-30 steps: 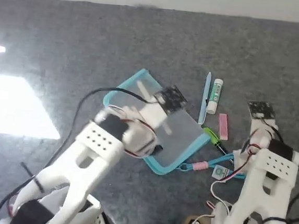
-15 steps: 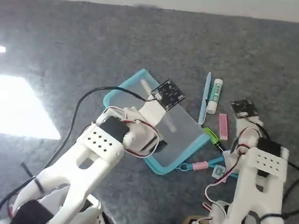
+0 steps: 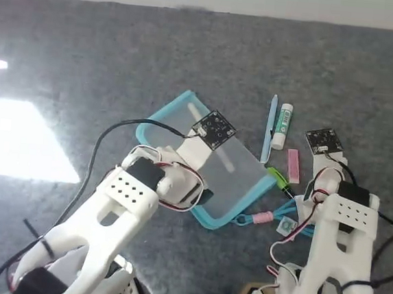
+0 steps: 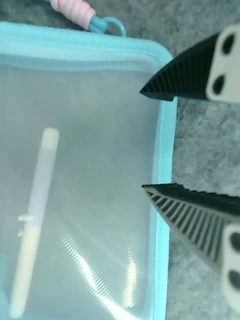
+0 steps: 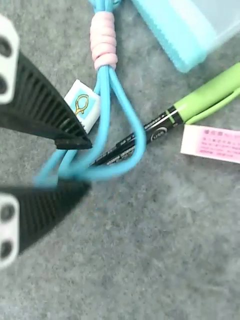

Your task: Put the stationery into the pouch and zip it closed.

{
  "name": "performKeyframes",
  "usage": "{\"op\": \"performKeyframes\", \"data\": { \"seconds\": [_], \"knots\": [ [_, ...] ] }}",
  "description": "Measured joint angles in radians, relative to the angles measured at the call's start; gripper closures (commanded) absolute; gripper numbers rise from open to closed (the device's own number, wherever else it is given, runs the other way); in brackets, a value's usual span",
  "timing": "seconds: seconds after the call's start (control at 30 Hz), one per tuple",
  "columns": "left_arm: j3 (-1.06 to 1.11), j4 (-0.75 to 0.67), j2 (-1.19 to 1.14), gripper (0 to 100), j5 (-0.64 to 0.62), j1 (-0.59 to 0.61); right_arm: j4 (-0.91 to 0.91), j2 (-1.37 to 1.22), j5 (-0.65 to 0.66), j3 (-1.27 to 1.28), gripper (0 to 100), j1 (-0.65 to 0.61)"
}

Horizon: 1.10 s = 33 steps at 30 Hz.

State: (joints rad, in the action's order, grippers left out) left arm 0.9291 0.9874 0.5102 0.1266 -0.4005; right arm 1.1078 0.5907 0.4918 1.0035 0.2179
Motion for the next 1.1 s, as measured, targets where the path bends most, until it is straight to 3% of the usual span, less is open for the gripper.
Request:
{"op": "performKeyframes", "data": {
  "seconds": [0.17,0.4,0.6,0.87,0.97,1.1],
  "knots": [
    [-0.009,-0.015,0.000,75,-0.048,0.160,0.066,0.028,0.002,0.006,99.1,-0.044],
    [-0.014,-0.114,0.000,75,-0.087,0.408,0.239,0.342,0.081,0.006,99.1,-0.054],
    [0.031,-0.176,0.000,75,-0.092,0.436,0.391,0.430,0.244,0.006,99.1,-0.176],
    [0.040,-0.183,0.000,75,-0.092,0.420,0.526,0.322,0.265,-0.091,99.1,-0.542],
    [0.040,-0.183,0.000,75,-0.092,0.422,0.634,0.282,0.183,-0.255,99.1,-0.703],
    [0.040,-0.183,0.000,75,-0.095,0.423,0.644,0.249,0.020,-0.416,99.1,-0.865]
  ]
}}
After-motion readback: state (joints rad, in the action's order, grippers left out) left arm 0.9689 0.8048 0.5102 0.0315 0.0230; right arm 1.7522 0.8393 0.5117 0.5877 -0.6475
